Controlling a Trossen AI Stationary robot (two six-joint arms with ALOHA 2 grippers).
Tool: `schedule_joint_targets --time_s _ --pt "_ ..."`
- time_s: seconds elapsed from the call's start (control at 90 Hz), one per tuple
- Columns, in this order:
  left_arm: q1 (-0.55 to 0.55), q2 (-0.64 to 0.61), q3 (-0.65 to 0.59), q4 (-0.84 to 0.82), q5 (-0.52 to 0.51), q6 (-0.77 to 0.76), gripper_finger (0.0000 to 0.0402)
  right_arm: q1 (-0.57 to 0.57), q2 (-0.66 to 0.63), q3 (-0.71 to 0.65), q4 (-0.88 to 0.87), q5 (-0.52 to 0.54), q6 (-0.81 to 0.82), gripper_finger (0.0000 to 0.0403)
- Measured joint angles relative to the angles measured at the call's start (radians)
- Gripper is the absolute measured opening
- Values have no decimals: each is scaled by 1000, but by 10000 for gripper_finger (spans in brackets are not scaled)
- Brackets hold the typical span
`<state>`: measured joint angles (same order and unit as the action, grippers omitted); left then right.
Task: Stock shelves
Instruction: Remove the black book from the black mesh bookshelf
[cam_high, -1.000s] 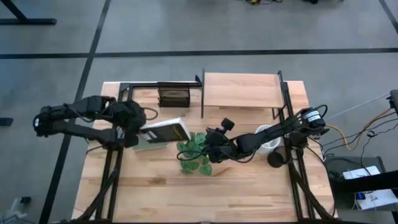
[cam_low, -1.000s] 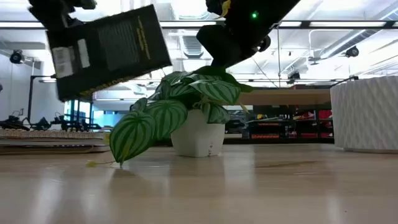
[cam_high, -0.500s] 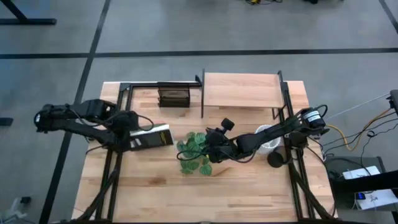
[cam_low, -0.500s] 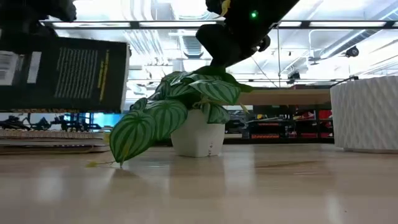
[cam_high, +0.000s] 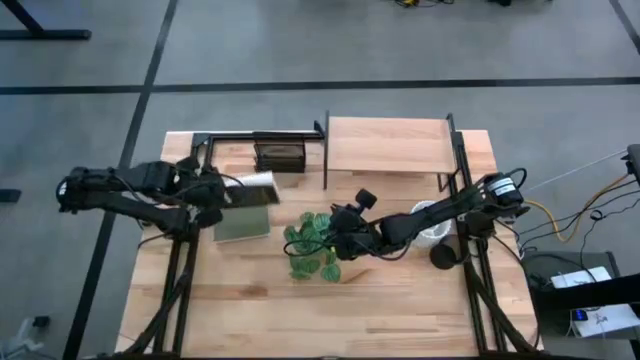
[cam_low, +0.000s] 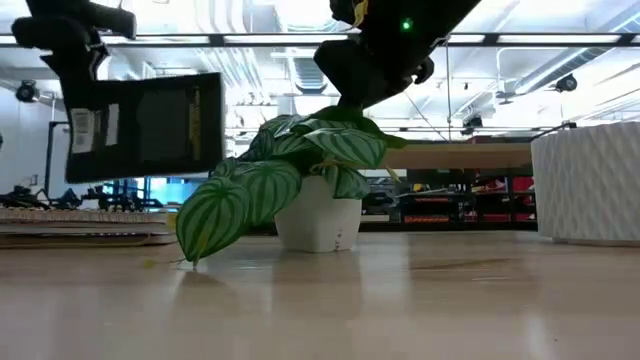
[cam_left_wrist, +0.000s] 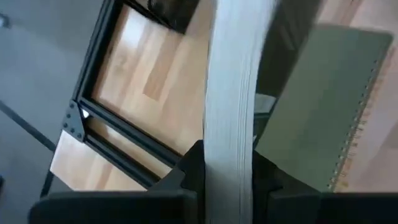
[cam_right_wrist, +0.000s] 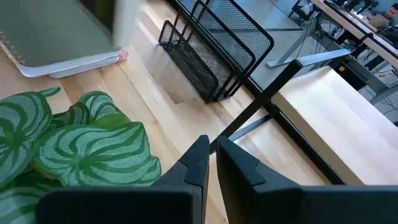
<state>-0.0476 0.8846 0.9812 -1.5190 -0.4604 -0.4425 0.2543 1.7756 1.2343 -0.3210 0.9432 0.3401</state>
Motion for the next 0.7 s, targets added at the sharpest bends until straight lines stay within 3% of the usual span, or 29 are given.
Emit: schedule_joint_targets --time_s 0.356,0.7 --pt "-76 -2 -158 0 -9 -55 37 -3 0 0 2 0 0 14" --pt "-121 4 -53 -48 -82 -115 37 -32 0 0 6 0 -3 14"
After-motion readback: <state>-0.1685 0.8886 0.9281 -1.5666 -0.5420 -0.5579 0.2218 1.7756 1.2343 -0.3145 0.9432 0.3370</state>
